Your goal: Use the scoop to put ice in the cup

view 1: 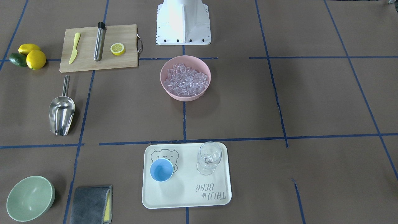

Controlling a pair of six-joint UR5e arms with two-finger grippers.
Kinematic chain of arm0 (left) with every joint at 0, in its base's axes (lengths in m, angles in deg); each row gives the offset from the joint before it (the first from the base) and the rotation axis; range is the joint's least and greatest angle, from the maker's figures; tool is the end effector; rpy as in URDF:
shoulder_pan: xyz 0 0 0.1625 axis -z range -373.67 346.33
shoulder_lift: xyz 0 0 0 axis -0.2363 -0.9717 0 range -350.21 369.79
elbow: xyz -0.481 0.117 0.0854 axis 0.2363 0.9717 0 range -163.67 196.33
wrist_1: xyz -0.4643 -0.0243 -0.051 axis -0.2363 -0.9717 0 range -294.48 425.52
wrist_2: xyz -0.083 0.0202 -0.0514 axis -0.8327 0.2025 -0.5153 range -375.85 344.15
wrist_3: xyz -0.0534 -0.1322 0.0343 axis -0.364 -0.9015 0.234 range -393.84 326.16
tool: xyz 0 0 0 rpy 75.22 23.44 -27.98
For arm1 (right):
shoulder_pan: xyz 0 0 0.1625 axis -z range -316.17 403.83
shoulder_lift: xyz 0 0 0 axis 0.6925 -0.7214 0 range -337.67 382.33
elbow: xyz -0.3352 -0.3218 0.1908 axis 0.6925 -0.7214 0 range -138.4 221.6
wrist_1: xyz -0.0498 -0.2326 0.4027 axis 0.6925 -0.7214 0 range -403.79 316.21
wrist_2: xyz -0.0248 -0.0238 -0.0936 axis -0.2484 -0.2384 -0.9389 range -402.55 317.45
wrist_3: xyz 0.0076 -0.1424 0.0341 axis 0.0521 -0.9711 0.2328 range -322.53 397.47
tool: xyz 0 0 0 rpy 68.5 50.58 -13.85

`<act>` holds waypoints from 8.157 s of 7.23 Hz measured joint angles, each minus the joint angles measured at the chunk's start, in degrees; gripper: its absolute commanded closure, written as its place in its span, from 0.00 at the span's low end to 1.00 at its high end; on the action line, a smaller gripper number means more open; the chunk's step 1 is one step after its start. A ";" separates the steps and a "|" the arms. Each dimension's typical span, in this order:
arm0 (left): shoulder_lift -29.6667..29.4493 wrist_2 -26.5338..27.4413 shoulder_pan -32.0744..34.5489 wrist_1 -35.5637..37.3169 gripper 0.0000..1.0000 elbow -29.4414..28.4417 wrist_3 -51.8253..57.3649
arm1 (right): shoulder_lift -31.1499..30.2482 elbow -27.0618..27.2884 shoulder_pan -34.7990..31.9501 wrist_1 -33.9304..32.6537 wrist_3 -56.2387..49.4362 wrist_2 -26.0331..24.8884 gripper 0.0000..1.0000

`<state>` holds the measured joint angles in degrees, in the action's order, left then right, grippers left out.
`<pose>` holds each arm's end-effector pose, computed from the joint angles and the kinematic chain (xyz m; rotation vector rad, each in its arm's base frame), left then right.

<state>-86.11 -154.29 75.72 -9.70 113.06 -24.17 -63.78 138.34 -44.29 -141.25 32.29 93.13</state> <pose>-0.0173 -0.5853 0.6651 0.0316 0.8464 0.1528 0.0093 -0.5806 0.6778 0.0754 -0.7958 -0.1388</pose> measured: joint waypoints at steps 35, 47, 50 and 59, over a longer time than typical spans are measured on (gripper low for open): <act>-7.50 -0.32 -39.84 -57.14 0.00 2.08 -0.59 | -21.64 21.74 58.82 46.67 61.10 -45.76 1.00; -16.63 6.32 -54.85 -57.67 0.00 -5.56 -0.27 | -19.86 33.27 52.22 45.80 33.17 -24.40 1.00; -16.64 6.34 -55.04 -59.83 0.00 -7.00 -0.19 | -10.37 33.94 59.20 34.10 33.19 -29.97 1.00; -16.63 7.97 -55.66 -70.16 0.00 -10.25 -2.46 | 32.03 35.88 68.04 -33.30 26.53 -38.38 1.00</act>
<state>-102.74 -146.32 20.06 -79.86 102.81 -26.63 -31.75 174.22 23.75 -174.56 58.82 54.75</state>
